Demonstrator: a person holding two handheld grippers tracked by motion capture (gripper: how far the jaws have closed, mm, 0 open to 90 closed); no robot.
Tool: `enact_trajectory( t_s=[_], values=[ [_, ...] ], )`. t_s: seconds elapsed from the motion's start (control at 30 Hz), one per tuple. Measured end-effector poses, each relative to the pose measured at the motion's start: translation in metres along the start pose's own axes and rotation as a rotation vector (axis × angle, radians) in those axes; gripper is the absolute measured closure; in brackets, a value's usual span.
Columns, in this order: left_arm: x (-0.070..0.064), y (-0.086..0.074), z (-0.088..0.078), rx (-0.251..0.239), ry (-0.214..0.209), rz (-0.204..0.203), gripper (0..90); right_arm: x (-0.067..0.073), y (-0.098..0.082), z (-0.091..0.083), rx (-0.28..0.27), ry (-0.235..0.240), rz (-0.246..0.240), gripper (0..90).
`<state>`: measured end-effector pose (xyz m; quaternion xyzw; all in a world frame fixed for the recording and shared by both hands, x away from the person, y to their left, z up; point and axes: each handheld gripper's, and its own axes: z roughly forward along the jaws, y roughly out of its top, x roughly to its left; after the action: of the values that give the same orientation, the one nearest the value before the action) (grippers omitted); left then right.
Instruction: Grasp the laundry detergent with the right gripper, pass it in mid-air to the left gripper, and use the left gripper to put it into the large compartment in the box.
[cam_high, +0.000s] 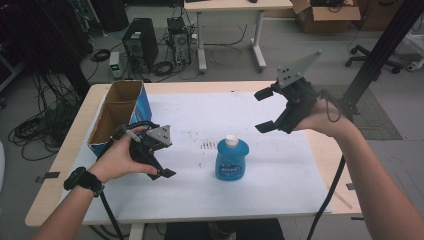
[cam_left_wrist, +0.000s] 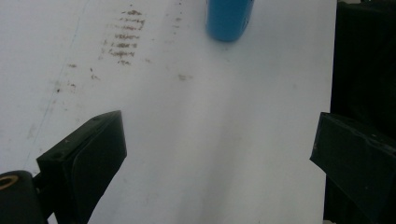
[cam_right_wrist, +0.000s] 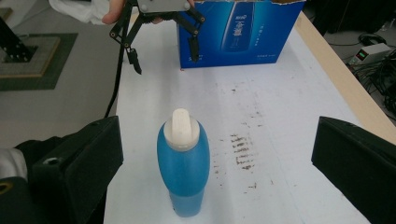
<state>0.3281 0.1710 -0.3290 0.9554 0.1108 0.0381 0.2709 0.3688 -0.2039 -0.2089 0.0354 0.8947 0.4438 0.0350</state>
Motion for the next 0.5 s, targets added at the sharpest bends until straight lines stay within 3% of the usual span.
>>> enact_trajectory(
  t_s=[0.5],
  values=[
    [0.001,0.002,0.001,0.001,-0.005,0.005,3.6,0.005,-0.048,0.016,-0.037,0.009,0.046,2.0]
  ],
)
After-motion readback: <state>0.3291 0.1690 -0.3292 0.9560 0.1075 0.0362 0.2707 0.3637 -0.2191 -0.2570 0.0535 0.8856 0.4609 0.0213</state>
